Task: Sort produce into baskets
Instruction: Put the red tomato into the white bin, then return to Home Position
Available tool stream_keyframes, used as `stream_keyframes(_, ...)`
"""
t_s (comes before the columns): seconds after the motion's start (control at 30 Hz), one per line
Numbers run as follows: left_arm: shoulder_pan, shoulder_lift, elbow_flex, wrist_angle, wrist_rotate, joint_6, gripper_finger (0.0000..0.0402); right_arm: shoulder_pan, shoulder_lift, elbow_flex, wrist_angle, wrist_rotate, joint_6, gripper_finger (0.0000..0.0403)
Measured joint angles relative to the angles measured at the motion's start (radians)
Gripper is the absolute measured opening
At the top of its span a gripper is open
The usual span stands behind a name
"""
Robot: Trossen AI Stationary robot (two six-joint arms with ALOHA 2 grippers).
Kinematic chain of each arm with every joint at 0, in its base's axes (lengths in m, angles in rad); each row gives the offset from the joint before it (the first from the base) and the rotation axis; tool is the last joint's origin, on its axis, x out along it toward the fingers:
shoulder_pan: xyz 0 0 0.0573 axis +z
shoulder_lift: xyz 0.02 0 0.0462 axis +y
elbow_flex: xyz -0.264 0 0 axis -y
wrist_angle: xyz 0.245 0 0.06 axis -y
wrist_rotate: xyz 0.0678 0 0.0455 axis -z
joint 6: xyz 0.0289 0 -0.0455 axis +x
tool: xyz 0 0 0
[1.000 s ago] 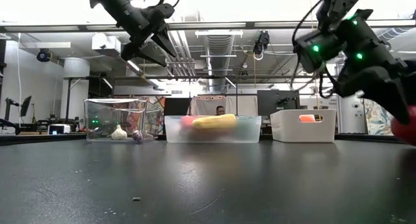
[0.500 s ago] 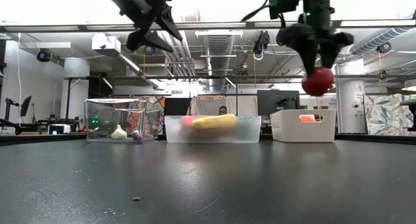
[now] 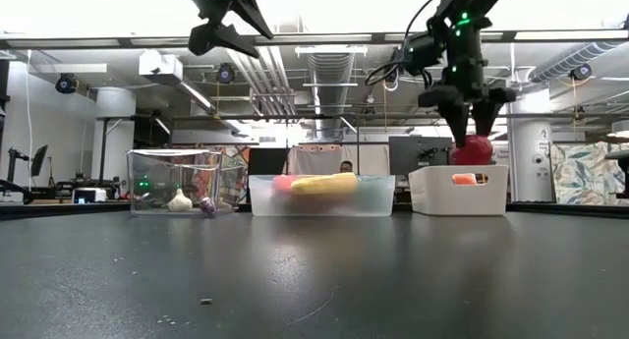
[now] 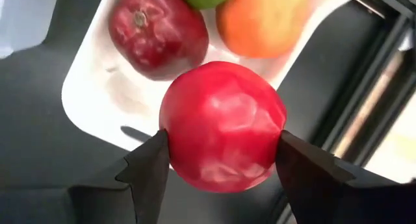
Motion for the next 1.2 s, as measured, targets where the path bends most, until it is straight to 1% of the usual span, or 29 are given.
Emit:
stream_keyframes(0.2, -0.004, 0.0, 0.007, -0.003, 0.0, 0.0, 0.0191, 0.0, 0.024, -0.019, 0.055, -0.001, -0.034, 0.0255)
stream_keyframes(0.57, -0.004, 0.0, 0.003, -0.003, 0.0, -0.004, 0.0191, 0.0, 0.034, -0.019, 0.068, 0.0, -0.043, 0.0335)
stream_keyframes(0.7, -0.019, -0.005, 0.01, -0.035, 0.017, -0.015, 0.0191, 0.0, 0.005, -0.019, 0.073, 0.0, -0.057, 0.0347)
stream_keyframes(0.8, -0.079, -0.041, 0.007, -0.043, 0.015, -0.014, 0.0191, 0.019, -0.048, -0.019, 0.088, 0.002, -0.069, 0.0349)
stream_keyframes(0.87, -0.143, -0.083, -0.012, -0.037, -0.026, -0.013, 0.0191, 0.044, -0.1, -0.019, 0.125, -0.001, -0.078, 0.0349)
stream_keyframes(0.93, -0.222, -0.132, -0.04, -0.021, -0.105, -0.011, 0.0191, 0.082, -0.161, -0.022, 0.182, -0.009, -0.086, 0.0349)
stream_keyframes(1.07, -0.406, -0.271, -0.13, 0.072, -0.256, 0.045, 0.0191, 0.203, -0.312, -0.069, 0.377, -0.032, -0.131, 0.035)
stream_keyframes(1.13, -0.493, -0.338, -0.172, 0.094, -0.369, 0.018, 0.0191, 0.266, -0.383, -0.101, 0.452, -0.032, -0.14, 0.035)
stream_keyframes(1.2, -0.553, -0.386, -0.192, 0.089, -0.436, -0.041, 0.0192, 0.306, -0.44, -0.113, 0.473, -0.034, -0.108, 0.035)
